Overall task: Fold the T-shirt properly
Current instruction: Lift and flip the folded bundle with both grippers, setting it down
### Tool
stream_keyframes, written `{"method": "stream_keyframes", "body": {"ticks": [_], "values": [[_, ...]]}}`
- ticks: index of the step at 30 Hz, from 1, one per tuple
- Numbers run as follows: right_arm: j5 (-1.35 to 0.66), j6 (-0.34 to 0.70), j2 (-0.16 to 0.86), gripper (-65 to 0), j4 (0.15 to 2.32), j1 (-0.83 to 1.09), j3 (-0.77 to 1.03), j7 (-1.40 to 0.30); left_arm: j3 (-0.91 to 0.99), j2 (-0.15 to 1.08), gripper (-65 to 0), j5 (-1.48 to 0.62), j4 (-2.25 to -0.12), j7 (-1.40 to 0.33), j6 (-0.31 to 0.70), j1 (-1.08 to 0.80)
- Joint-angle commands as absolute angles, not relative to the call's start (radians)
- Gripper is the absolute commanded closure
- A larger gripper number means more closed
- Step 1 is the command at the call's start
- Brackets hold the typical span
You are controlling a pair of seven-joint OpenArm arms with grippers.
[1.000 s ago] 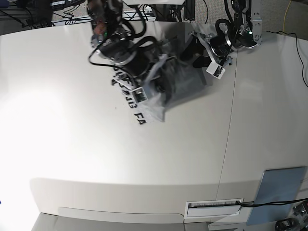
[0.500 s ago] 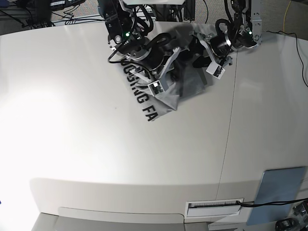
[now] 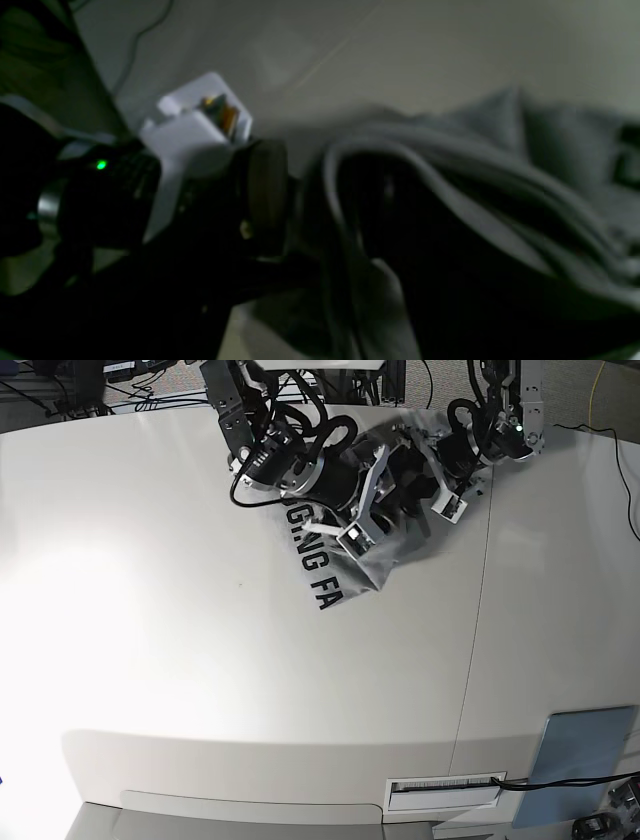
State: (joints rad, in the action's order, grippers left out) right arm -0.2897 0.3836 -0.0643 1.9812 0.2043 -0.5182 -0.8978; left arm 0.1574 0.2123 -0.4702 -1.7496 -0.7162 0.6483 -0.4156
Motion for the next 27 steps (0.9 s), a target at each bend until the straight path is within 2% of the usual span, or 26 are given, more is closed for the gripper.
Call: {"method": "stream_keyframes", "body": {"ticks": [1,9,13,20,23,27], "values": [[-0.294,0.388,-0.075,-23.0,2.015,0.193,-0.522,-0.890,0.167,0.219,-31.5,-0.477,-1.765,-0.698,0.655,-0.413],[-0.280,0.389,-0.061,-23.0,2.154,0.194,-0.522,-0.927,0.310,0.219,-31.5,-0.567,-1.794,-0.699,0.665,-0.413],[-0.160,0.372,-0.043,-23.0,2.228,0.194,-0.522,-0.936,0.420,0.220,-31.5,-0.653,-1.831,-0.746,0.698,-0.413],[0.148,0.178,0.025,-23.0,2.259,0.203,-0.510,-0.973,0.546,0.222,-31.5,-0.773,-1.874,-0.764,0.698,-0.418],[0.199,0.087,0.068,-23.0,2.259,0.231,-0.463,-0.976,0.525,0.236,-30.9,-0.794,-1.933,-0.806,0.698,-0.418],[0.203,0.054,0.126,-23.0,2.259,0.274,-0.333,-0.985,0.453,0.241,-30.9,-0.789,-2.038,-0.808,0.698,-0.418]]}}
